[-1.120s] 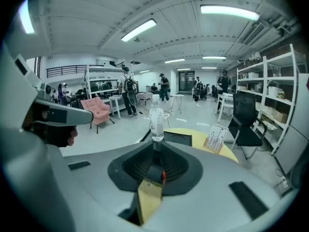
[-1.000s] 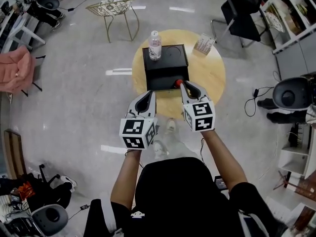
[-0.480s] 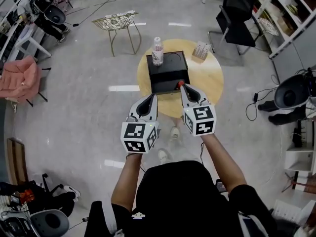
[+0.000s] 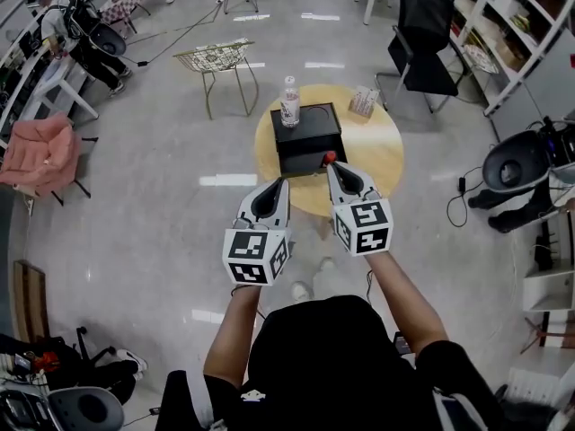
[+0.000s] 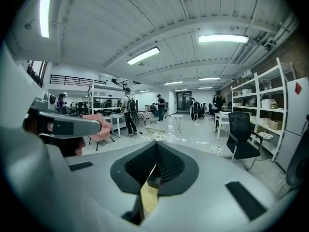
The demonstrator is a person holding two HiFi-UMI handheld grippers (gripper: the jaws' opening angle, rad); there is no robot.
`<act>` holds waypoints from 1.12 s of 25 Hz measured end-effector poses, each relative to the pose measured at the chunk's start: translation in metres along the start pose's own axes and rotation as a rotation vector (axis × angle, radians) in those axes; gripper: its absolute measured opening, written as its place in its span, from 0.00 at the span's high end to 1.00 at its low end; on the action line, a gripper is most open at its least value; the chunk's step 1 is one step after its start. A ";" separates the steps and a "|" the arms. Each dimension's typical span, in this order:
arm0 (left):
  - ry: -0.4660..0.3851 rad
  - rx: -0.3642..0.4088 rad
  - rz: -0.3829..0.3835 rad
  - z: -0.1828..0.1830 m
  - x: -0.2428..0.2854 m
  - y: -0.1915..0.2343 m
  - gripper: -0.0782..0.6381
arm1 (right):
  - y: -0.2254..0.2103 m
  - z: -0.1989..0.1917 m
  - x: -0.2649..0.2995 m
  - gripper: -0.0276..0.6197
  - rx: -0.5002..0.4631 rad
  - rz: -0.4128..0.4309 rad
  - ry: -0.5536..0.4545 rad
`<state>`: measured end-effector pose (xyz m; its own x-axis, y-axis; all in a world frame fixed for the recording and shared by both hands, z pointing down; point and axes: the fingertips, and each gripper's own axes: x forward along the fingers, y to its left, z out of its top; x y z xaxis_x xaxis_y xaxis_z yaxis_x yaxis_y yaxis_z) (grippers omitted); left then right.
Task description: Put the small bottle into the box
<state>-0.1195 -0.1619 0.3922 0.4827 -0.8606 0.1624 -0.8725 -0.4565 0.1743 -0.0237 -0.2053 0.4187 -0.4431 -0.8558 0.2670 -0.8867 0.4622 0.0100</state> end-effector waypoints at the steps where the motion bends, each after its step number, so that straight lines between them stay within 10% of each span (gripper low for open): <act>1: -0.006 0.005 -0.003 0.002 -0.002 -0.002 0.88 | 0.001 0.001 -0.003 0.95 -0.002 -0.001 -0.004; 28: -0.054 0.029 0.039 0.018 -0.033 -0.078 0.88 | -0.013 0.022 -0.087 0.95 -0.035 0.053 -0.061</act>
<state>-0.0688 -0.1016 0.3552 0.4444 -0.8883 0.1160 -0.8927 -0.4282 0.1408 0.0231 -0.1420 0.3743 -0.4973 -0.8420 0.2092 -0.8571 0.5142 0.0318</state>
